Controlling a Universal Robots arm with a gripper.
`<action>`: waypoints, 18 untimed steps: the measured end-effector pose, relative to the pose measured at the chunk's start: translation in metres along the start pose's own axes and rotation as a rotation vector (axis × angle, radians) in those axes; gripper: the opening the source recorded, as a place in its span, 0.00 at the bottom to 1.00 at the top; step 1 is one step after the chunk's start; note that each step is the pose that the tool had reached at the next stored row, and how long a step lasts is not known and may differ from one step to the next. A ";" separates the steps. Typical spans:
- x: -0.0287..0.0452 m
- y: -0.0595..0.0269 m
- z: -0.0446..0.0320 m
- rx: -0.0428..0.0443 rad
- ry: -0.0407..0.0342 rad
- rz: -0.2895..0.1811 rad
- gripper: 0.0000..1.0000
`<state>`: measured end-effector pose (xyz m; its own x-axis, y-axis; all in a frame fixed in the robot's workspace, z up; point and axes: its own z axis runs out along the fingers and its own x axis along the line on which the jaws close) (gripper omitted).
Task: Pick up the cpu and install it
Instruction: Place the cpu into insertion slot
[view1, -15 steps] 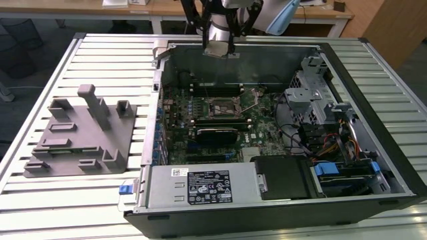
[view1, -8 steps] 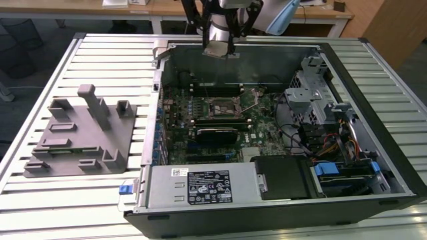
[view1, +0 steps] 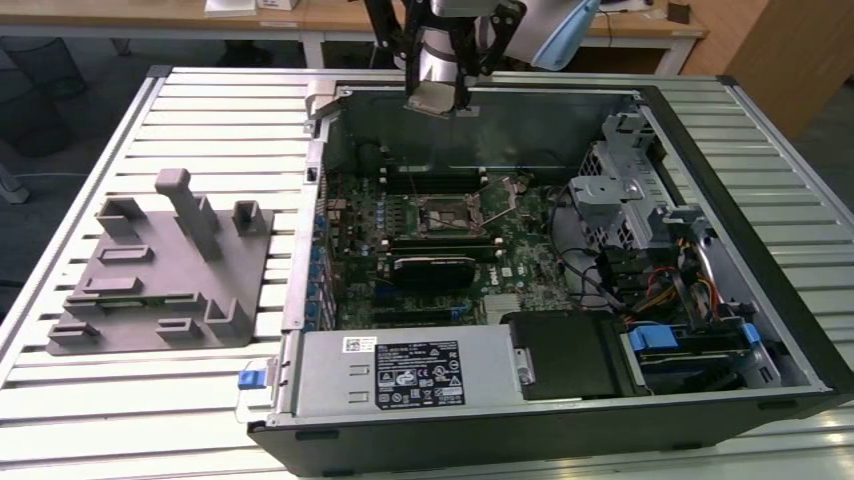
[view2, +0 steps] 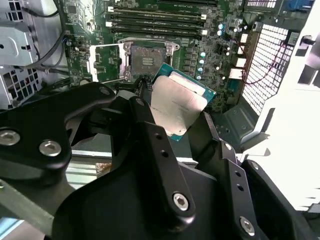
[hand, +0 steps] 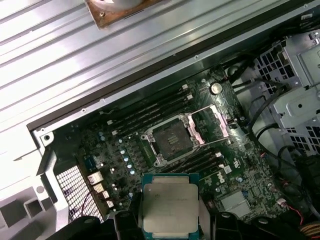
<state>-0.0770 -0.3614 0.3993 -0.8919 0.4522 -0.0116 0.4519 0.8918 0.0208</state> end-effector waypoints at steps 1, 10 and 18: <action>0.0000 0.0001 0.0001 0.0001 -0.0002 0.007 0.53; 0.0003 0.0005 0.0007 0.0011 -0.0016 0.071 0.53; 0.0004 0.0008 0.0011 0.0019 -0.0028 0.127 0.53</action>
<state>-0.0770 -0.3605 0.3983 -0.8272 0.5618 -0.0118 0.5615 0.8272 0.0205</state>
